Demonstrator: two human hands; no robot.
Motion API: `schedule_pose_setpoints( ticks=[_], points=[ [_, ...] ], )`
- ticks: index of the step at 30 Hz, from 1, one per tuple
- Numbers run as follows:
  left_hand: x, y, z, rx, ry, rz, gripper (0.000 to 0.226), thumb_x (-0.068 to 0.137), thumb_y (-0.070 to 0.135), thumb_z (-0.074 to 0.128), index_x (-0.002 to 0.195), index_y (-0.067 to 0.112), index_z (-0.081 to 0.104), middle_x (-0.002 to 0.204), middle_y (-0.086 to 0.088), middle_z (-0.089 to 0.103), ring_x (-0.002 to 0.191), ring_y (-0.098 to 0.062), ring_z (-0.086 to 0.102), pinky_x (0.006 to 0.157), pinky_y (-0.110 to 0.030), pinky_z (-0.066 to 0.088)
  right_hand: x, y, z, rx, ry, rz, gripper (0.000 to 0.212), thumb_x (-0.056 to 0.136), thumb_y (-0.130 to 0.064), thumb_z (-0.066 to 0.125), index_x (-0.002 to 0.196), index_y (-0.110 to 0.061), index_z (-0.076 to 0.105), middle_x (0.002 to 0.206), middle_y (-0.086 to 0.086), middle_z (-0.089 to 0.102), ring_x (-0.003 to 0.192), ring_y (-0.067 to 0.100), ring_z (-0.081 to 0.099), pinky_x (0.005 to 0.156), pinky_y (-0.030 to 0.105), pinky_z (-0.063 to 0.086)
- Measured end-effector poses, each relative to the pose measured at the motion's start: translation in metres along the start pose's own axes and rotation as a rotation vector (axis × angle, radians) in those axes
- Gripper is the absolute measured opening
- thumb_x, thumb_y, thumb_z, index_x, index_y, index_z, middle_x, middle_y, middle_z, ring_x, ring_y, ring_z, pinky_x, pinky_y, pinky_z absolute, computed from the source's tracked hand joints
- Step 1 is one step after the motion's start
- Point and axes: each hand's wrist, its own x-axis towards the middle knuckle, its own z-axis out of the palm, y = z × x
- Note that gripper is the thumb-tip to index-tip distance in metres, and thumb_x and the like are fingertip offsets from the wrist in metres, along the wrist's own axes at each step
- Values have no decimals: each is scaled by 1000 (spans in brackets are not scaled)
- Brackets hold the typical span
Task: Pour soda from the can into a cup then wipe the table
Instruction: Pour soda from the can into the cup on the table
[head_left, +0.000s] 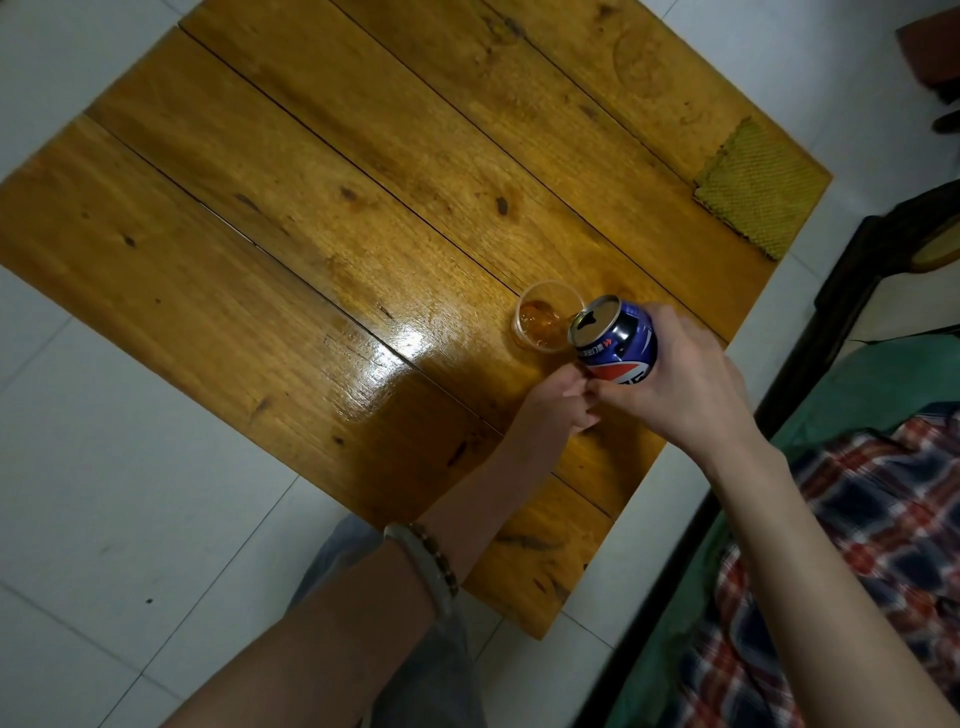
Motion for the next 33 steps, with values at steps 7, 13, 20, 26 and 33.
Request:
schedule_pose_setpoints(
  ticks=[7, 13, 20, 26, 33],
  points=[
    [-2, 18, 4, 72, 74, -64, 46, 92, -14, 32, 137, -4, 37, 142, -25, 41, 134, -35, 38, 113, -48, 30, 0, -1, 1, -8, -1, -7, 79, 62, -52, 75, 127, -20, 41, 112, 7, 57, 102, 27, 54, 82, 50, 50],
    [-3, 22, 7, 52, 93, -90, 47, 93, -14, 31, 139, -5, 35, 144, -24, 39, 136, -33, 37, 114, -45, 28, -1, -1, 2, -17, -4, 2, 81, 62, -52, 74, 127, -20, 41, 113, 6, 56, 103, 27, 54, 82, 50, 50],
    [0, 18, 6, 27, 84, -91, 47, 94, -13, 31, 140, -4, 34, 145, -24, 38, 136, -34, 36, 114, -46, 28, -2, -1, 1, -21, -6, 10, 81, 61, -56, 71, 127, -21, 40, 112, 7, 56, 103, 27, 54, 82, 51, 50],
    [12, 1, -4, 32, 40, -8, 46, 91, -14, 36, 136, -2, 41, 140, -25, 44, 132, -36, 42, 111, -48, 33, -2, -2, 1, -29, -1, 8, 80, 61, -56, 71, 126, -20, 41, 112, 7, 56, 102, 28, 54, 82, 51, 50],
    [15, -13, -13, 6, 8, 55, 45, 86, -4, 46, 129, 5, 49, 136, -24, 49, 128, -39, 45, 108, -51, 36, -2, -2, 0, -35, 1, 10, 81, 60, -57, 70, 125, -20, 41, 111, 7, 57, 102, 28, 55, 81, 51, 51]
  ],
)
